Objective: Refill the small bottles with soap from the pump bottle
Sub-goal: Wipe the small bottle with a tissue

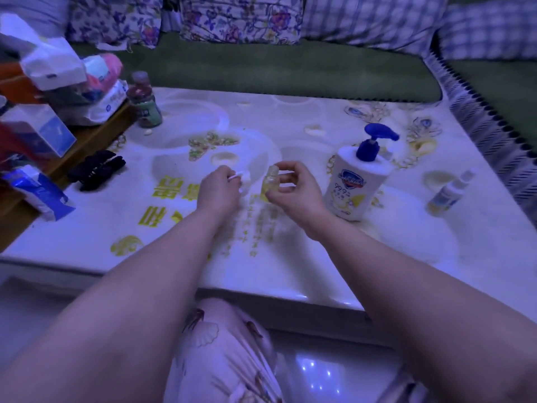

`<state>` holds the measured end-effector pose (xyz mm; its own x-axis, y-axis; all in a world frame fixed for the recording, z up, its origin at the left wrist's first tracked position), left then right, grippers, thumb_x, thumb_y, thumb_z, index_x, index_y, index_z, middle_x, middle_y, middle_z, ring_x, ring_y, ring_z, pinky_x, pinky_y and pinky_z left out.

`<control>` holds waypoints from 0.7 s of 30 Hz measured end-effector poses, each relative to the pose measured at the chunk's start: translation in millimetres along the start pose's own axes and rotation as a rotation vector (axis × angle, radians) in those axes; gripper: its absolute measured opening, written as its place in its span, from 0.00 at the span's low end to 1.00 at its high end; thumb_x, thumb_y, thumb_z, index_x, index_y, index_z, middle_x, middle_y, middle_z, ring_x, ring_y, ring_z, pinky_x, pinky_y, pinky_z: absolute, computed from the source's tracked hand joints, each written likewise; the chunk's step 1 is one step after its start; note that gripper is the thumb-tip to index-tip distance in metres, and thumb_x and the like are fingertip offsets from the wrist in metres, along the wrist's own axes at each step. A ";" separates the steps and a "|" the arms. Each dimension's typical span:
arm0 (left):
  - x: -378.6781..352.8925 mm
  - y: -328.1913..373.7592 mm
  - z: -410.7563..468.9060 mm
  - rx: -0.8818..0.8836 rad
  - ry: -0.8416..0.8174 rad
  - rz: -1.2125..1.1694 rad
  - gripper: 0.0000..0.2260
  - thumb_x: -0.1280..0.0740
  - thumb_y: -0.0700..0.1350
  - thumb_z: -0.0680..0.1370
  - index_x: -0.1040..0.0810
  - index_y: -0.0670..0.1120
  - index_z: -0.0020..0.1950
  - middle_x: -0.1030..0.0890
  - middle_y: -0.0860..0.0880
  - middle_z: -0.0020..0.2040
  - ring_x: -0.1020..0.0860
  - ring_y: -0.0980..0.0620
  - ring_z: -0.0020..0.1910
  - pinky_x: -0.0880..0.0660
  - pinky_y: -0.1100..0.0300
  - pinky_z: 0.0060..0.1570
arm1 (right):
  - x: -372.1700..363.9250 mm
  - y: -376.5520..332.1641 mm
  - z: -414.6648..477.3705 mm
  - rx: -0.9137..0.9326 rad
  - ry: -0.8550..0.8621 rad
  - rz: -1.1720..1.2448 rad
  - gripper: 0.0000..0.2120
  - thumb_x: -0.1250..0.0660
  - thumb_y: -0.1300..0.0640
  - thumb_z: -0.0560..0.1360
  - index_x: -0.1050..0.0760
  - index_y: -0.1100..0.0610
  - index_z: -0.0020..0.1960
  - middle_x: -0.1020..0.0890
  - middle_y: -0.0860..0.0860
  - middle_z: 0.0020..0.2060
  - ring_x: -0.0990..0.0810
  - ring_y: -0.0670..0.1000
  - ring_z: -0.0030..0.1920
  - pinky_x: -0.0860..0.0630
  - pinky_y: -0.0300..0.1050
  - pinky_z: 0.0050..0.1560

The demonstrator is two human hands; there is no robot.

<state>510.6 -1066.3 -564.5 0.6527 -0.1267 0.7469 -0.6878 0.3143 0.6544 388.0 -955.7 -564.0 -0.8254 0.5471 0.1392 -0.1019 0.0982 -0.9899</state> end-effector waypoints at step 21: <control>-52.0 149.6 -113.9 0.346 -0.428 -0.895 0.12 0.46 0.30 0.76 0.25 0.40 0.43 0.21 0.42 0.40 0.21 0.46 0.38 0.21 0.52 0.46 | 157.6 -8.2 -96.1 0.103 0.254 -0.324 0.22 0.23 0.52 0.67 0.25 0.51 0.59 0.18 0.45 0.47 0.18 0.48 0.48 0.23 0.46 0.50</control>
<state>409.9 -905.5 -518.8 0.8473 -0.5233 -0.0907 -0.1070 -0.3353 0.9360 312.2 -790.4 -531.6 -0.5799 0.6901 0.4331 -0.3997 0.2223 -0.8893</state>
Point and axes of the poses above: each hand's wrist, its own z-axis towards the middle knuckle, its own x-axis out of the back of the hand, y = z × x, the point moved 4 cm from there along z, towards the middle knuckle
